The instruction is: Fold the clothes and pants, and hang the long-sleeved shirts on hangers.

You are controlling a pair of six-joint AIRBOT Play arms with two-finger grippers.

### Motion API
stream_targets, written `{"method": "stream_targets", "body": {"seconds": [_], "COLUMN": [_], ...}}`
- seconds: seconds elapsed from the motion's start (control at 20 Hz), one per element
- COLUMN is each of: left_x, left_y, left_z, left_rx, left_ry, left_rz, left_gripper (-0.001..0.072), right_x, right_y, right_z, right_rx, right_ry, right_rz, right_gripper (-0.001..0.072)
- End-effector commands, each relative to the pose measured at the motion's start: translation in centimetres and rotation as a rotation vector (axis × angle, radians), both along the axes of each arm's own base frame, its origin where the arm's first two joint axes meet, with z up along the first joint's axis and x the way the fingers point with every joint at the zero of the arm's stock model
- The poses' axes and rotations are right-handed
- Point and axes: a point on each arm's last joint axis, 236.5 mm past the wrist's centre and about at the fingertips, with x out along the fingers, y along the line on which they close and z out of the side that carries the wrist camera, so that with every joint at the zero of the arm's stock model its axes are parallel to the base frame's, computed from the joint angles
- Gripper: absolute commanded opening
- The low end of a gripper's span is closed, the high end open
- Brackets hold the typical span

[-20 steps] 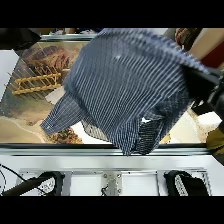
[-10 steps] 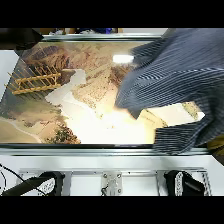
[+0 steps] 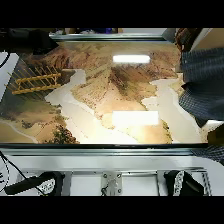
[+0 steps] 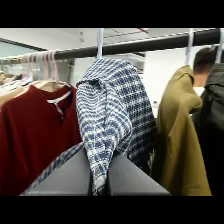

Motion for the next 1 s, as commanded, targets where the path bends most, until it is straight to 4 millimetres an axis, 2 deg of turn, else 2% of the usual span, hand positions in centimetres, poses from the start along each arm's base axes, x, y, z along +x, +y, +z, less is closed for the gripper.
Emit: {"method": "stream_targets", "body": {"seconds": [0.0, 0.25, 0.45, 0.65, 0.95], "left_x": [0.1, 0.1, 0.1, 0.1, 0.0], "left_y": [-0.1, -0.1, -0.1, -0.1, -0.1], "left_z": [-0.2, -0.2, -0.2, -0.2, -0.2], "left_rx": [0.001, 0.001, 0.001, 0.001, 0.001], "left_ry": [0.004, 0.005, 0.006, 0.006, 0.007], "left_rz": [-0.002, -0.002, -0.002, -0.002, -0.002], "left_gripper": [0.0022, 0.0022, 0.0022, 0.0022, 0.0022], "right_x": [0.3, 2.4, 3.2, 4.0, 2.8], "right_y": [-2.2, -4.8, -7.5, -10.1, -15.0], "right_z": [1.8, 6.9, 9.2, 8.8, 6.2], "right_rx": [-0.02, -0.082, -0.081, -0.062, 0.017], "right_ry": [0.014, 0.018, -0.017, 0.0, 0.022], "right_rz": [-0.083, -0.133, -0.186, -0.222, -0.287], "right_gripper": [0.0015, 0.0015, 0.0015, 0.0015, 0.0015]}}
